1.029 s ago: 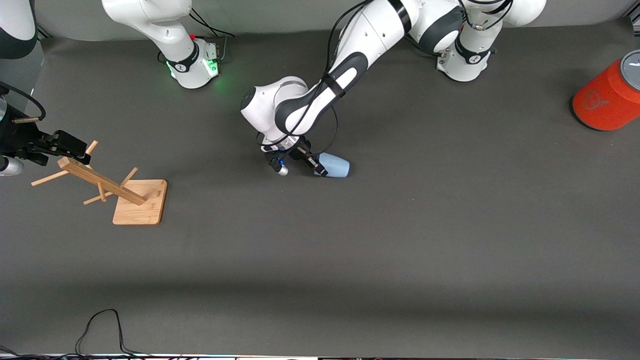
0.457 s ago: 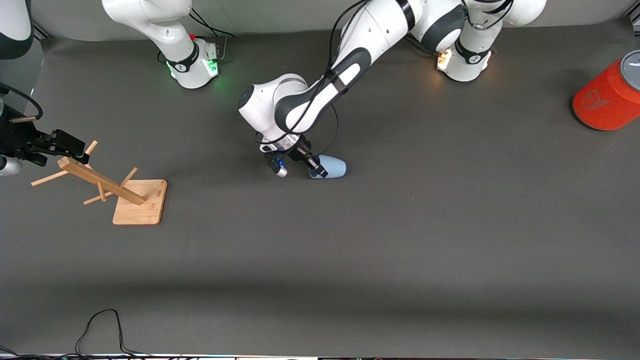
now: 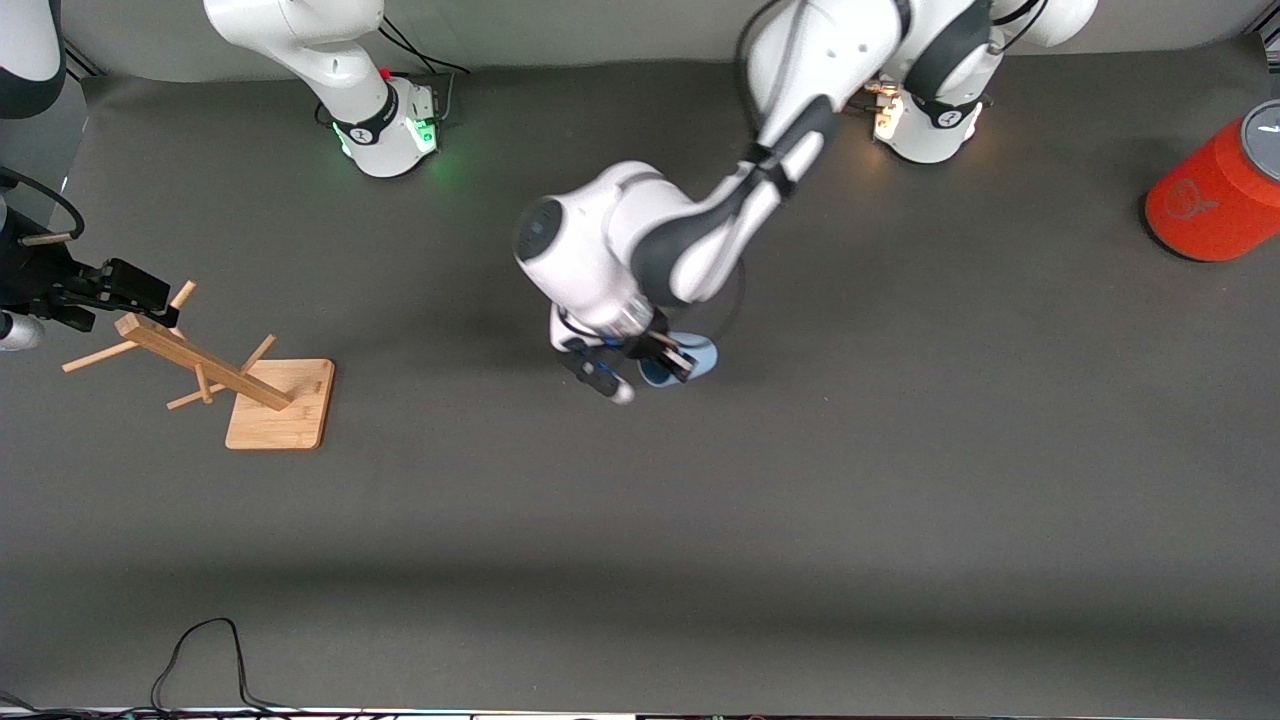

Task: Rotate and upright cup with both arms
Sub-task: 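Rotate the cup upright with the left gripper and lower it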

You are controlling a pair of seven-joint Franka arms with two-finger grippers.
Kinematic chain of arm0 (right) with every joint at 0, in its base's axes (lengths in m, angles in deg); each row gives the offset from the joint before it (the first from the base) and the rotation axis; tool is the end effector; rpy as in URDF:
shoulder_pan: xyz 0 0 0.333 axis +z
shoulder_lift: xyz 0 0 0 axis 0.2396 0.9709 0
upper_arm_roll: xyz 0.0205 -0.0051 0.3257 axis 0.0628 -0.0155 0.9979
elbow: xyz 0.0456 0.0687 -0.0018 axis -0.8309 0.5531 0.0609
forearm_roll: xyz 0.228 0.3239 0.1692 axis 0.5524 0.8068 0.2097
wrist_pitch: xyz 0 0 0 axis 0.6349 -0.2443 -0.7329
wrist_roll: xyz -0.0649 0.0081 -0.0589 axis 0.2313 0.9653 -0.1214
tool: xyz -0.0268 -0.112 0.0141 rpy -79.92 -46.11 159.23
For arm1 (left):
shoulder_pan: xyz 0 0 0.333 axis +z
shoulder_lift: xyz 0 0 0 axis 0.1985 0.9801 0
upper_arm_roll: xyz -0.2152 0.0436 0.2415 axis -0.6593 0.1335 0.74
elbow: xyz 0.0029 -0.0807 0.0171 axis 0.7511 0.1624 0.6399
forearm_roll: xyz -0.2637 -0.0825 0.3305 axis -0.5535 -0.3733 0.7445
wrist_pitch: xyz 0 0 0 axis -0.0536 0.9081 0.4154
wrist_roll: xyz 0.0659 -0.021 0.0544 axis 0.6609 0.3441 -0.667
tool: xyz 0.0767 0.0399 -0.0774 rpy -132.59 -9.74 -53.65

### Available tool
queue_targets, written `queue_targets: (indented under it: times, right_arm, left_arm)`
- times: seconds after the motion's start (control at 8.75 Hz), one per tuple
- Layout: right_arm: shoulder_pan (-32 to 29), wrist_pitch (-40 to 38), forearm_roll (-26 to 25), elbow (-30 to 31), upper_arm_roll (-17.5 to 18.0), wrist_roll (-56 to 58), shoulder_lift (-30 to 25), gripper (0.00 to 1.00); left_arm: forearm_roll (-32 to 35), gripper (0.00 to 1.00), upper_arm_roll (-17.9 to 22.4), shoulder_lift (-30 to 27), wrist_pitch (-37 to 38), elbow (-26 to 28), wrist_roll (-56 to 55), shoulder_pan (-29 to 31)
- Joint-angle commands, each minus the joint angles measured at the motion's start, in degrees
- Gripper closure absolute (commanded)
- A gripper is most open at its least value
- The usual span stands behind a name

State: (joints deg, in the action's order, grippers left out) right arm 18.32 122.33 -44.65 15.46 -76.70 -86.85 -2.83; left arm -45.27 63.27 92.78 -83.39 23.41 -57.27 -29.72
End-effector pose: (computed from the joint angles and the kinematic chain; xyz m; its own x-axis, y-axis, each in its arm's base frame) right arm 0.6039 -0.0199 0.6045 0.9998 0.0017 0.0201 0.0017 -1.0000 -0.0034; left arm 0.5781 -0.5503 0.3306 0.8123 -0.5657 -0.1421 -0.5792 -0.7537 -0.3106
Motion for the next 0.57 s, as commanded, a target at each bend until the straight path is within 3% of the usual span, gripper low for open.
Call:
queue_targets:
  times: [0.0,0.11,0.34,0.46]
  right_arm:
    - [-0.06,-0.76,1.16,-0.41,-0.24,-0.35,-0.09,0.0]
    - [0.03,-0.76,1.16,-0.41,-0.24,-0.35,-0.09,0.0]
    - [0.12,-0.94,1.16,-0.41,-0.24,-0.35,-0.09,0.0]
    - [0.12,-1.02,1.07,-0.41,-0.24,-0.35,-0.09,0.0]
  left_arm:
    - [-8.55,1.0,-0.8,-5.49,-4.08,3.6,2.33,6.59]
    - [-10.68,1.0,-0.89,-8.3,-8.38,8.15,2.33,7.67]
    - [-16.56,1.0,-0.89,-19.17,-27.82,31.18,2.33,12.05]
    - [-19.11,1.0,-0.8,-22.53,-36.98,40.1,2.16,12.25]
